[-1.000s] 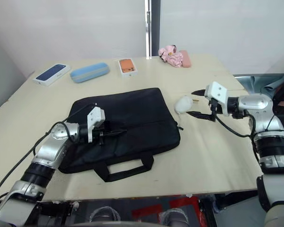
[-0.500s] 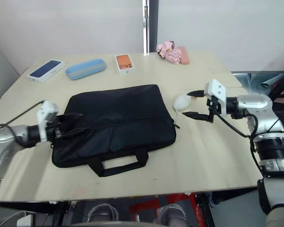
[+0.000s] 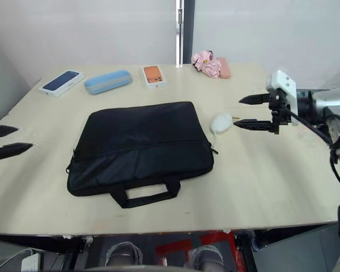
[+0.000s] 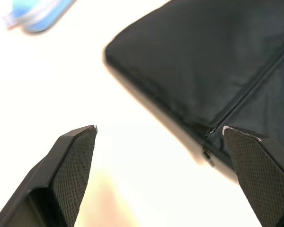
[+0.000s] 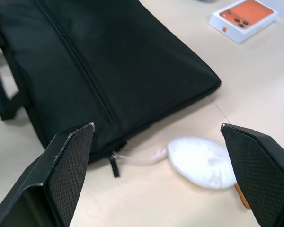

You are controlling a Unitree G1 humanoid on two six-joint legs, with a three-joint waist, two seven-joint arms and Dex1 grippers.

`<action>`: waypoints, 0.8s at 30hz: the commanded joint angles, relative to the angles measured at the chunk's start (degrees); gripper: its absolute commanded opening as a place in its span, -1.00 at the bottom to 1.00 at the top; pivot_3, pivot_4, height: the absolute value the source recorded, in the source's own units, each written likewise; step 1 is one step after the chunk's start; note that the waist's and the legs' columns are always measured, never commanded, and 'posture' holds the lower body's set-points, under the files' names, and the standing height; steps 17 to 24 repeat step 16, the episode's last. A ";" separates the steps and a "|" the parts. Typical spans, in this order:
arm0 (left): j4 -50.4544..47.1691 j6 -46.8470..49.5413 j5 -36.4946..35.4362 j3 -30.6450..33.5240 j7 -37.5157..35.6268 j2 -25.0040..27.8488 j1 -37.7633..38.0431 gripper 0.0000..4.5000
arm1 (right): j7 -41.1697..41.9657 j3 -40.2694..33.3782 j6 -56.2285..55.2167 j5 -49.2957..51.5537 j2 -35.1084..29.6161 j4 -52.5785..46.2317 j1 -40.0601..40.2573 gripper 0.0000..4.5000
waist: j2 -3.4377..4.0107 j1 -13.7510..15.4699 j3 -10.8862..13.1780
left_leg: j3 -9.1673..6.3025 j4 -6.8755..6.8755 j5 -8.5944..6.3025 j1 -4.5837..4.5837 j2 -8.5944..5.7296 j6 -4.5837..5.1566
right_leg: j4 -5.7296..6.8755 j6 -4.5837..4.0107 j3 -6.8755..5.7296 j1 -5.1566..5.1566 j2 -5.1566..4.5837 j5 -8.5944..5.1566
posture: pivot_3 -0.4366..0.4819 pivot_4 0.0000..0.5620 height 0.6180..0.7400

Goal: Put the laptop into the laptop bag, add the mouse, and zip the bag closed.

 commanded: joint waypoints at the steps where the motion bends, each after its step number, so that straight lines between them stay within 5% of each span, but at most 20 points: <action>1: 4.34 1.05 -0.68 2.91 -2.62 4.02 -2.71 0.99 | 0.65 -1.63 2.53 1.30 -1.82 -1.49 -2.76 1.00 | 0.00 0.19 0.01 | -0.02 0.10 0.00 0.00 0.00 -0.01 | 0.10 0.00 0.01 -0.01 -0.01 0.00 | -0.05 -0.47 1.00; 24: 8.68 -4.47 2.49 -0.50 -6.02 5.94 -5.16 0.99 | 0.39 -2.74 6.05 2.89 -1.50 -2.66 -3.48 1.00 | -0.02 0.55 0.00 | -0.14 0.45 0.00 -0.06 -0.03 0.04 | 0.43 -0.04 -0.02 0.03 -0.09 0.03 | -0.05 -0.47 1.00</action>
